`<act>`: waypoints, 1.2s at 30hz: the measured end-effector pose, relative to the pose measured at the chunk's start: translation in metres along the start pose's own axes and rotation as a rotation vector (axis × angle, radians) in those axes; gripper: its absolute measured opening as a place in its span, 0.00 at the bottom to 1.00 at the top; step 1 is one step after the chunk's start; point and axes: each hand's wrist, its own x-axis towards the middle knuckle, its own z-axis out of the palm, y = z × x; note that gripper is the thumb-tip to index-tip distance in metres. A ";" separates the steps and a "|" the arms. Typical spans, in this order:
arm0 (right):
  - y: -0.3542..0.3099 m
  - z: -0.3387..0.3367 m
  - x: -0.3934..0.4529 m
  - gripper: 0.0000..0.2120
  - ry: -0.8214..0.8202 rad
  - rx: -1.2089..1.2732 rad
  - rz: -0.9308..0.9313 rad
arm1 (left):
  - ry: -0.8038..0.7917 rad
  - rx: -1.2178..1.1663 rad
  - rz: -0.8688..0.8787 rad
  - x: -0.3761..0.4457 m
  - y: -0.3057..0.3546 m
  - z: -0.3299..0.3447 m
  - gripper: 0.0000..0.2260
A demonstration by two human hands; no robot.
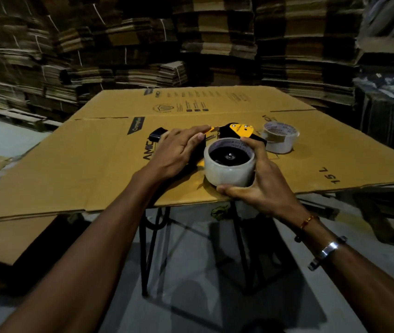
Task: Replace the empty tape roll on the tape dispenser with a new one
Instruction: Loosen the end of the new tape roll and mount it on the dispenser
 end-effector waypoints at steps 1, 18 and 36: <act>-0.001 0.002 -0.001 0.49 0.017 -0.009 0.007 | -0.008 0.010 -0.003 0.000 -0.001 0.000 0.20; -0.008 0.003 -0.007 0.51 0.011 -0.120 0.114 | -0.011 0.027 -0.008 -0.001 -0.004 0.002 0.19; -0.012 -0.012 -0.005 0.52 -0.127 -0.180 0.257 | -0.080 0.084 -0.026 0.008 -0.003 0.001 0.21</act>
